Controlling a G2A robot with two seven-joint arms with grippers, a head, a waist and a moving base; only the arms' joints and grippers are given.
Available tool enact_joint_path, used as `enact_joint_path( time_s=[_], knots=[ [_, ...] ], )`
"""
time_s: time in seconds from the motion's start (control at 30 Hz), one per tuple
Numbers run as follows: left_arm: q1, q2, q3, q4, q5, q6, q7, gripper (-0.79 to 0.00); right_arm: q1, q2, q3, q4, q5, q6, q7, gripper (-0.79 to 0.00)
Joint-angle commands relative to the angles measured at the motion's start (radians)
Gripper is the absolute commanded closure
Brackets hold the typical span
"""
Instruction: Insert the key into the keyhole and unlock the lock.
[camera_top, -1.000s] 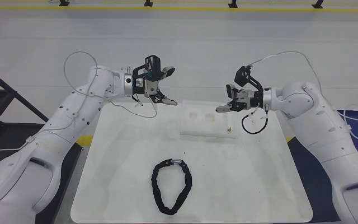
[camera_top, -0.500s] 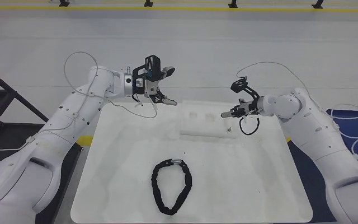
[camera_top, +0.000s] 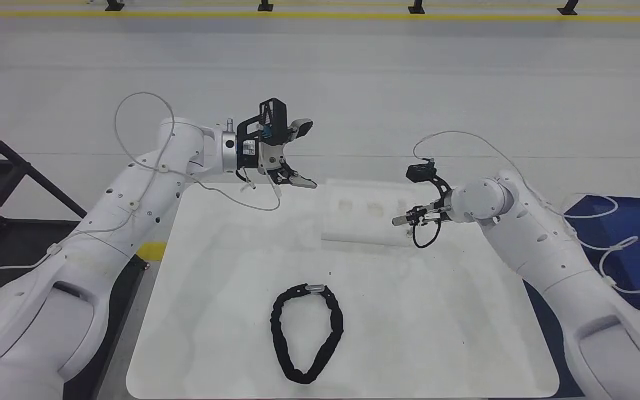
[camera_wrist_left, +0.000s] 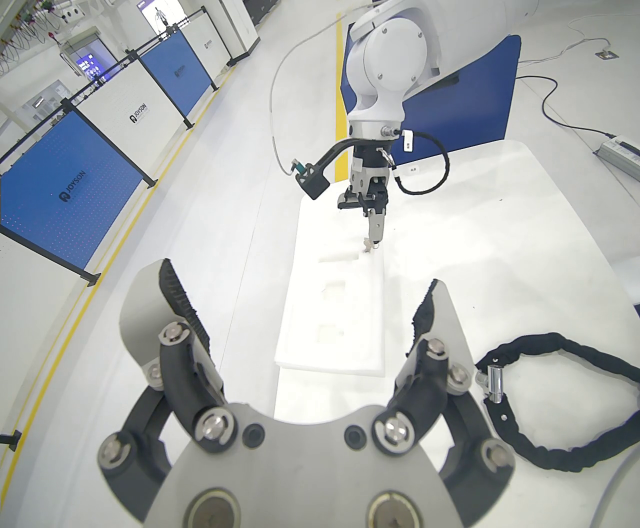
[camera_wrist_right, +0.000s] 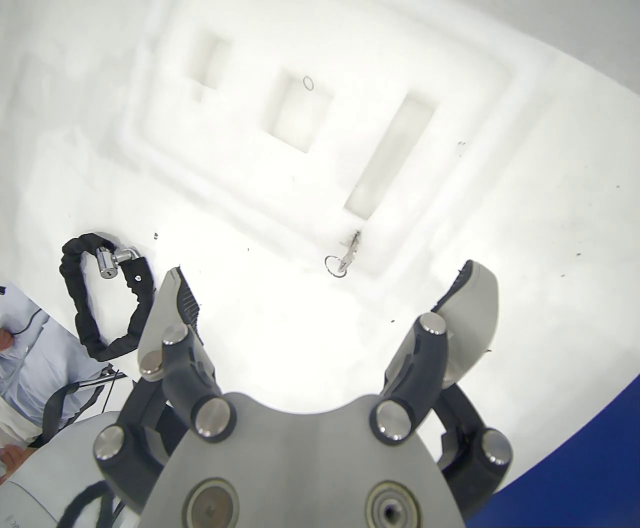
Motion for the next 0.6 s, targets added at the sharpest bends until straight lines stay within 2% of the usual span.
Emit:
enact_joint_path(
  time_s=[0.0, 0.57],
  knots=[
    [0.000, 0.000, 0.000, 0.000, 0.000, 0.000, 0.000, -0.785, 0.001, -0.007, -0.001, 0.019, 0.017, -0.014, 0.006, -0.785],
    [0.000, 0.000, 0.000, 0.000, 0.000, 0.000, 0.000, -0.785, -0.007, -0.007, -0.002, 0.012, 0.006, -0.008, -0.009, -0.785]
  ],
)
